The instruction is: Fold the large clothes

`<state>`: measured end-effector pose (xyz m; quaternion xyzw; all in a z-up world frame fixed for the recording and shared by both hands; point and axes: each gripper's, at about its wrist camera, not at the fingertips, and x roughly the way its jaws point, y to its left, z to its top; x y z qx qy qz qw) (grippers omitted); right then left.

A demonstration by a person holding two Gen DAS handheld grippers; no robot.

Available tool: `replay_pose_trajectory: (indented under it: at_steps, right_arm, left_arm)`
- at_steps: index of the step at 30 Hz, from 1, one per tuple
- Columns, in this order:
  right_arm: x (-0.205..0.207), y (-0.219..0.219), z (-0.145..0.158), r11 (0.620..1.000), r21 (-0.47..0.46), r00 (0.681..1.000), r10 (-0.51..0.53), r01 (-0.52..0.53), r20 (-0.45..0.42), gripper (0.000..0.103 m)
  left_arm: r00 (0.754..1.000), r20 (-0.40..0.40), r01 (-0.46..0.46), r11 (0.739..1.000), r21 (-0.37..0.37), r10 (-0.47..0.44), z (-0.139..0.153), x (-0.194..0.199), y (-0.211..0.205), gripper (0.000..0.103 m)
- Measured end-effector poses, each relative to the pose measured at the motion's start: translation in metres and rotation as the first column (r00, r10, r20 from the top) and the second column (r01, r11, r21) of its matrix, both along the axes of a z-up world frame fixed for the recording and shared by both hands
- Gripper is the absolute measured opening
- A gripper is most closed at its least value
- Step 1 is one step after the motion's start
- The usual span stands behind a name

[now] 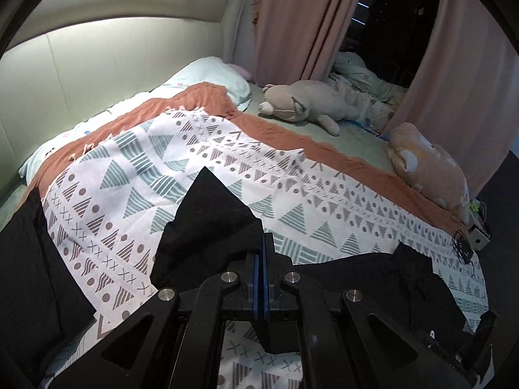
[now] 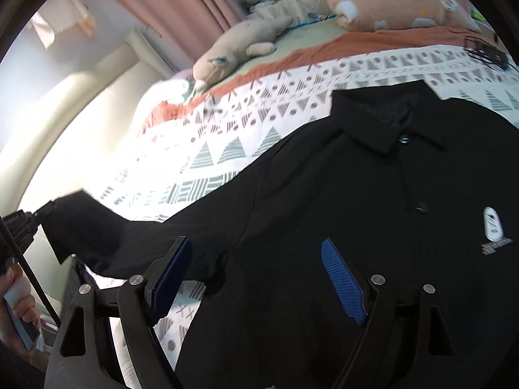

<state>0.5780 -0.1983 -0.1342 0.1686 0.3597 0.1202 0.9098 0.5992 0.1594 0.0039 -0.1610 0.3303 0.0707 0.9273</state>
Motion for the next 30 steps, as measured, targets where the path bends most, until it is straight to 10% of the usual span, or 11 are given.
replay_pose_trajectory:
  at_steps: [15, 30]
  right_arm:
    - [-0.111, -0.113, 0.015, 0.974, 0.11, 0.978, -0.204, 0.198, 0.049, 0.081]
    - [-0.173, -0.187, 0.011, 0.894, 0.221, 0.918, -0.397, 0.39, -0.012, 0.081]
  left_arm:
    - [0.953, 0.086, 0.29, 0.957, 0.033, -0.291, 0.062, -0.004, -0.161, 0.004]
    - [0.841, 0.02, 0.542, 0.839, -0.054, -0.541, 0.015, 0.022, -0.297, 0.004]
